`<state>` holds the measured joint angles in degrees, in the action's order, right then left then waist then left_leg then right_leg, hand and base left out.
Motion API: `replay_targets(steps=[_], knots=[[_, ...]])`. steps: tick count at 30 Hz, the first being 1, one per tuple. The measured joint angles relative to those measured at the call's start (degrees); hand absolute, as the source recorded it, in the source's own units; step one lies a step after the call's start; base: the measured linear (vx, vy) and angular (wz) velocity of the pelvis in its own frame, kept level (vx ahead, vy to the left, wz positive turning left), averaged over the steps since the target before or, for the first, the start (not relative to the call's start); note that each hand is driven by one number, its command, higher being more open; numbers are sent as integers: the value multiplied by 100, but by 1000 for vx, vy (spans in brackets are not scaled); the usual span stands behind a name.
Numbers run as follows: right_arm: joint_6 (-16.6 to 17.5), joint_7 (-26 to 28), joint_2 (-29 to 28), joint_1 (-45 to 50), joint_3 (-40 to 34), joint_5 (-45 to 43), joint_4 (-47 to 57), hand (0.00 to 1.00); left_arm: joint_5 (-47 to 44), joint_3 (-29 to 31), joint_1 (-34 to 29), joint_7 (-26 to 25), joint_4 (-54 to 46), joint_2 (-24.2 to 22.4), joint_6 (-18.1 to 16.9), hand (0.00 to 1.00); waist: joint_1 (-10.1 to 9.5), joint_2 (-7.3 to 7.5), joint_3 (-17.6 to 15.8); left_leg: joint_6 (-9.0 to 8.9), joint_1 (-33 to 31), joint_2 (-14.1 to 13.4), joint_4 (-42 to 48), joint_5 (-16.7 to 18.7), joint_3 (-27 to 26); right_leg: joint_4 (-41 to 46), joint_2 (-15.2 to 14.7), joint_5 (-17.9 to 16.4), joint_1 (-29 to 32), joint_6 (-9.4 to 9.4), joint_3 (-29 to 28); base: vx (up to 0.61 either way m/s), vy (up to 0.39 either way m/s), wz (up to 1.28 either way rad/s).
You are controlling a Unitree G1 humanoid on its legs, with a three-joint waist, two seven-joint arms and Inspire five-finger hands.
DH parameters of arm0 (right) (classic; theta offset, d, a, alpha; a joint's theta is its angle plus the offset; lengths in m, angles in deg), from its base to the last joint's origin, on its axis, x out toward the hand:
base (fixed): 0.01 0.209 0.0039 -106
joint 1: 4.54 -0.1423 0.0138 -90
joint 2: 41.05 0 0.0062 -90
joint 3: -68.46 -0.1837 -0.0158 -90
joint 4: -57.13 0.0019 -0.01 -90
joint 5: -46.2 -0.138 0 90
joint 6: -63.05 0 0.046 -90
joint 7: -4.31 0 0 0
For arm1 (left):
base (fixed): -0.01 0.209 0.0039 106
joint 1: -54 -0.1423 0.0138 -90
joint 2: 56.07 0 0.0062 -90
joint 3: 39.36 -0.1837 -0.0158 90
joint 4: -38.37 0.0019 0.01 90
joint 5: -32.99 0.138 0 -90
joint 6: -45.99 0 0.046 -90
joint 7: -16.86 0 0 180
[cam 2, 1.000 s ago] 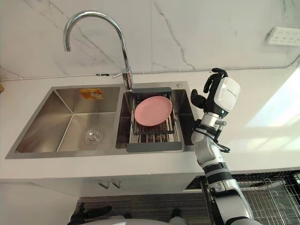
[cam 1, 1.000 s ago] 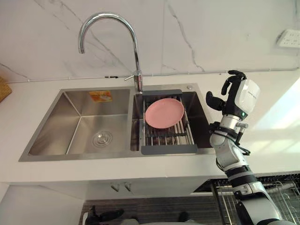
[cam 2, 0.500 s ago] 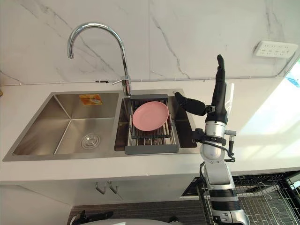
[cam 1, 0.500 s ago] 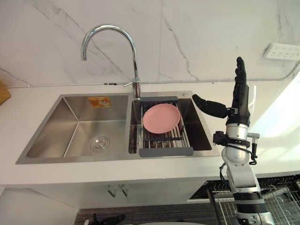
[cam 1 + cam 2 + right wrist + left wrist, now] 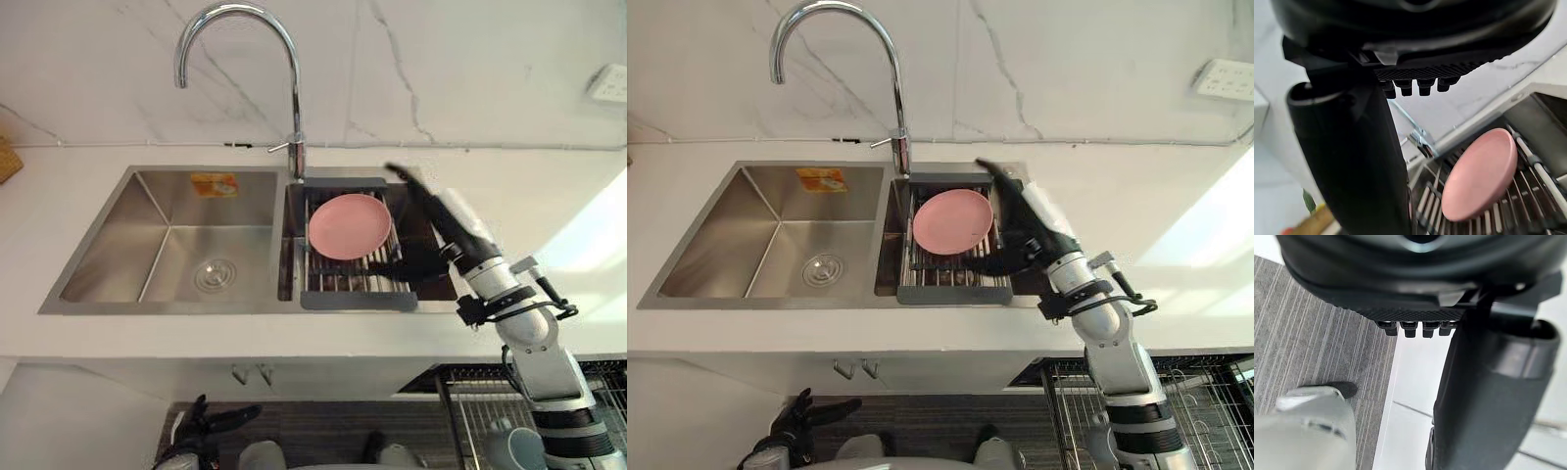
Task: Walk over to the sink, pick up the cup, carry it to the dishwasher, place the cup inside the dishwasher, then close the dishwasher door
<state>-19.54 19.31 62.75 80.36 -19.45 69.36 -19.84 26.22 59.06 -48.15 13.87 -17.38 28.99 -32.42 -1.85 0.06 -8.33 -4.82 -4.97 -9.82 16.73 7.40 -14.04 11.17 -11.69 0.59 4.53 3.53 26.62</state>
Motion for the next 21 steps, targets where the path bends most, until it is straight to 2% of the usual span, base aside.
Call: replay_targets(steps=[3, 9, 14, 21], knots=[[4, 30, 67, -21, 110, 849, -10, 100, 5, 1, -14, 57, 4, 44, 48, 100, -38, -8, -18, 33, -58, -27, 81, -9, -57, 64, -24, 5, 45, -24, 8, 37, -11, 5], [31, -100, 219, -336, 319, 1994, -37, 100, 6, 0, 84, 60, 26, 75, 102, 100, -29, -1, -23, 42, -52, -32, 82, 3, -79, 81, -23, 4, 45, -22, -1, 19, -3, -1], [66, -626, 218, -369, 474, 2896, -120, 100, 8, -101, 243, 34, 231, 95, 176, 100, -31, -1, -22, 39, 12, -29, 23, 3, -114, 52, -20, 3, 17, -21, -25, -11, -5, -2], [-4, -1256, 193, -392, 626, 3579, -444, 100, 12, -396, 232, 29, 257, 89, 261, 100, -55, 1, -17, 8, 128, 3, -160, -38, -112, -41, -10, 9, -86, -15, 7, -2, -8, 2]])
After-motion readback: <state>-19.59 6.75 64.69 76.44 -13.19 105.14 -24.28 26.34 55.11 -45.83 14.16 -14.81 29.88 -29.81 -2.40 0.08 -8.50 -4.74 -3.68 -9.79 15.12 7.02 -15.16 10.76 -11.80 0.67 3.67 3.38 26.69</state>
